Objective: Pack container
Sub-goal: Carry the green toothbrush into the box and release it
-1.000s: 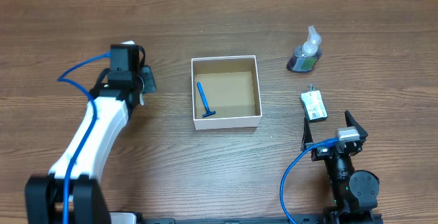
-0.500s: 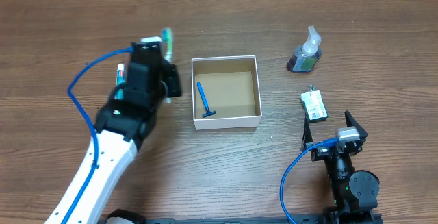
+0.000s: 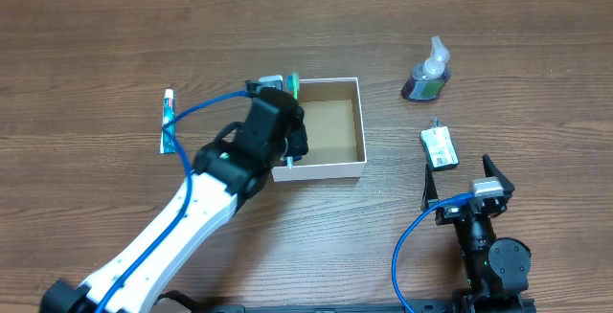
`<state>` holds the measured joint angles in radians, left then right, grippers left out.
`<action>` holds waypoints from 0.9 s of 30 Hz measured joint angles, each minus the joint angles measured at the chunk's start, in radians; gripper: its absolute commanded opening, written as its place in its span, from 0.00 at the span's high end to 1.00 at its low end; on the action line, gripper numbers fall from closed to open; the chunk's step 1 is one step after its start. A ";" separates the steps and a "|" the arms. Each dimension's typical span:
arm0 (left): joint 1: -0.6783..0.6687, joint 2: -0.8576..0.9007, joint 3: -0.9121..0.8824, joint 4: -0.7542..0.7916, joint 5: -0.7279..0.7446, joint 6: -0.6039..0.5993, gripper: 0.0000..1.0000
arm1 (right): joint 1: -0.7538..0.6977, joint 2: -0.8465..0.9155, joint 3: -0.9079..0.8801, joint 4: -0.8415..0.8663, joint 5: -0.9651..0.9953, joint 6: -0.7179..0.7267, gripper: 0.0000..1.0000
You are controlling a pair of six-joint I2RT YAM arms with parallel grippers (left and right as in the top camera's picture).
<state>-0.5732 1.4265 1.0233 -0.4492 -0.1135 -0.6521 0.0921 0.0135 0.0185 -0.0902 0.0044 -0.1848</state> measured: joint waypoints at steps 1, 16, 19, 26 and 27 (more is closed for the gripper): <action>-0.003 0.024 0.000 0.000 0.000 -0.009 0.90 | 0.000 0.000 0.000 0.000 0.000 0.000 0.00; -0.006 0.164 0.000 0.089 -0.037 -0.053 0.85 | 0.000 0.000 0.000 0.001 0.000 0.000 0.00; -0.006 0.180 0.000 0.113 -0.040 -0.053 0.84 | 0.000 0.000 0.000 0.000 0.000 0.000 0.00; -0.006 0.184 0.006 0.140 -0.041 -0.040 0.77 | 0.000 0.000 0.000 0.000 0.000 0.000 0.00; -0.006 0.184 0.014 0.126 -0.041 -0.029 0.77 | 0.000 0.000 0.000 0.000 0.000 0.000 0.00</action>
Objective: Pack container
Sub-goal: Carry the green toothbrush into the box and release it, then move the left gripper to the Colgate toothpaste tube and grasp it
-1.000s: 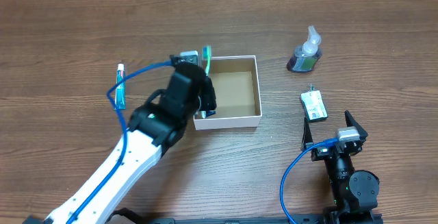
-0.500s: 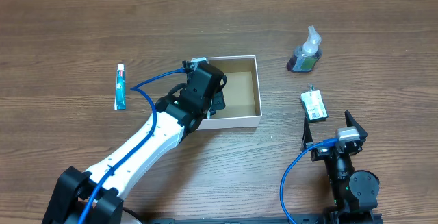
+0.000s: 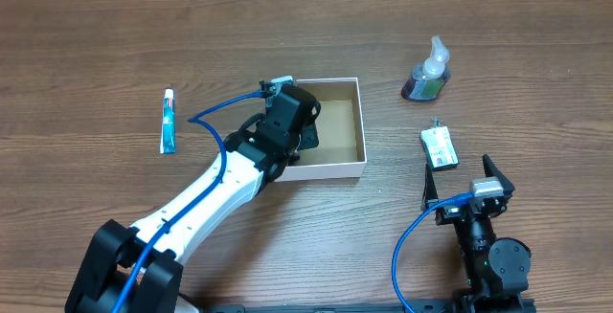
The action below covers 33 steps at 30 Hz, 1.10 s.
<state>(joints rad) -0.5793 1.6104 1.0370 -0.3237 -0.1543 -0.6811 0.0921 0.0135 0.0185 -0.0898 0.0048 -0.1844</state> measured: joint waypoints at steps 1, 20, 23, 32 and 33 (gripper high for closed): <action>0.000 -0.002 0.013 -0.023 0.000 0.008 0.76 | 0.000 0.000 0.000 0.000 0.000 -0.001 0.00; 0.412 -0.235 0.193 -0.548 -0.261 0.283 0.00 | 0.000 0.000 0.000 0.000 0.000 0.000 0.00; 0.496 -0.225 0.176 -0.529 -0.220 0.332 0.00 | 0.000 0.000 0.000 0.000 0.000 -0.001 0.00; 0.647 -0.041 0.103 -0.396 -0.047 0.501 0.00 | 0.000 0.000 0.000 0.000 0.000 -0.001 0.00; 0.652 -0.022 0.100 -0.377 -0.035 0.515 0.00 | 0.000 0.000 0.000 0.000 0.000 0.000 0.00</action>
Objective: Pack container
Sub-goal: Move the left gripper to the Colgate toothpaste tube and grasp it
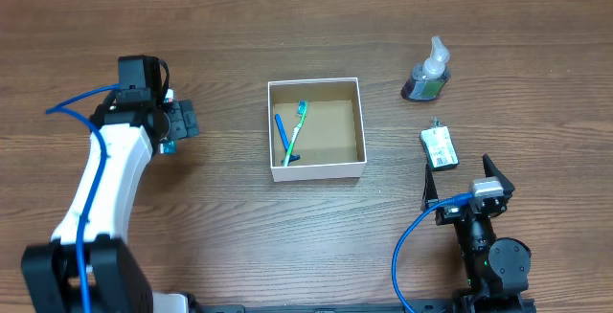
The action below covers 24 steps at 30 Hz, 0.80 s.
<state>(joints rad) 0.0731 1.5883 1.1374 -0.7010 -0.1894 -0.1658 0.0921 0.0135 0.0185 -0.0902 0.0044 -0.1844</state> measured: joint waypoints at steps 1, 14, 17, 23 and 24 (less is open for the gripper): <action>0.002 0.022 0.000 0.016 0.009 0.018 0.00 | 0.000 0.000 0.000 0.000 0.000 0.000 0.00; 0.007 0.236 0.000 0.233 0.052 0.127 0.00 | 0.000 0.000 0.000 0.001 0.000 0.000 0.00; 0.007 0.285 0.000 0.270 0.060 0.141 0.00 | 0.000 0.000 0.000 0.000 0.000 -0.001 0.00; 0.013 0.340 0.001 0.340 0.080 0.147 0.01 | 0.000 0.000 0.000 0.000 0.000 0.000 0.00; 0.015 0.342 0.001 0.347 0.085 0.147 0.07 | 0.000 0.000 0.000 0.000 0.000 -0.001 0.00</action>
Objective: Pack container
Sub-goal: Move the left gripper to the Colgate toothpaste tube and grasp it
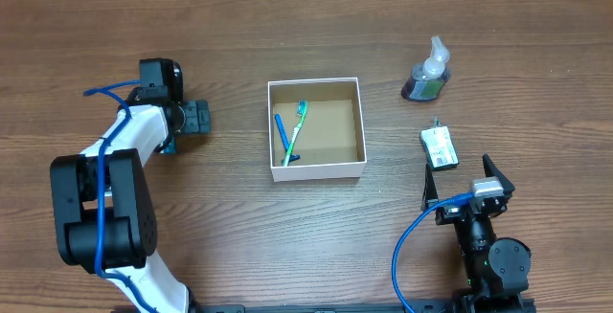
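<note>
An open white cardboard box (361,126) sits mid-table with a blue-and-green toothbrush (291,133) lying at its left side. A toothpaste tube (170,146) lies left of the box, mostly hidden under my left arm, with only its lower end showing. My left gripper (195,119) hovers at the tube's right side, its jaws apparently spread and nothing seen between them. Right of the box are a purple soap pump bottle (428,74) and a small white pack (440,147). My right gripper (459,171) rests open near the front right, just below the pack.
The wooden table's far edge meets a cardboard backdrop. Blue cables loop from both arms over the table. My left arm's white link (134,136) lies across the left side.
My left arm has folded in closer to its base. Its gripper has shifted slightly right and now sits over the toothpaste tube. The right arm, box and other items have not moved.
My left gripper first stood at the box's left wall with the toothbrush. It was then over the box's inside. After that the toothbrush lay in the box and the gripper had gone left to the toothpaste tube, where it is now.
</note>
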`<state>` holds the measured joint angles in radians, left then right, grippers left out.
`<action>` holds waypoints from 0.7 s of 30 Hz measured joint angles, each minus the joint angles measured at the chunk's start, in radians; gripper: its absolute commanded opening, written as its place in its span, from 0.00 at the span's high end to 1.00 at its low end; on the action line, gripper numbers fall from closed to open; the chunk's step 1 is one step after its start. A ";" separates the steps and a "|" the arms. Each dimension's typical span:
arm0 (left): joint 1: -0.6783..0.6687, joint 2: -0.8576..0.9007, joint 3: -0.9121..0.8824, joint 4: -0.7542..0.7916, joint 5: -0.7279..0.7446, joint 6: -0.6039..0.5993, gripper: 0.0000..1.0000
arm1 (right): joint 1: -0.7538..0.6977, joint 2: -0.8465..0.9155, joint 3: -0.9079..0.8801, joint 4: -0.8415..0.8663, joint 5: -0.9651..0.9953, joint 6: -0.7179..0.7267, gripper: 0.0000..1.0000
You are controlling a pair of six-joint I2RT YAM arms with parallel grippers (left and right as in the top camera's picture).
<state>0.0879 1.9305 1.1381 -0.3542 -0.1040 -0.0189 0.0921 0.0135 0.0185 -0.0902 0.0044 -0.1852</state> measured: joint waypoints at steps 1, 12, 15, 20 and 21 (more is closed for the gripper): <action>0.003 0.002 0.000 0.005 0.006 0.000 0.13 | 0.000 0.000 0.000 0.000 0.000 0.000 0.00; 0.059 0.012 0.002 0.010 0.051 -0.006 0.86 | 0.000 0.000 0.000 0.000 0.000 0.000 0.00; 0.077 0.012 0.003 0.007 0.060 -0.006 0.88 | 0.000 0.000 0.000 0.000 0.000 0.000 0.00; 0.085 0.012 0.008 0.007 0.082 -0.008 0.86 | 0.000 0.000 0.000 0.000 0.000 0.000 0.00; 0.090 0.012 0.008 0.007 0.098 -0.008 0.83 | 0.000 0.000 0.000 0.000 0.000 0.000 0.00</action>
<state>0.1776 1.9423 1.1465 -0.3473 -0.0059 -0.0265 0.0921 0.0135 0.0185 -0.0898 0.0040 -0.1852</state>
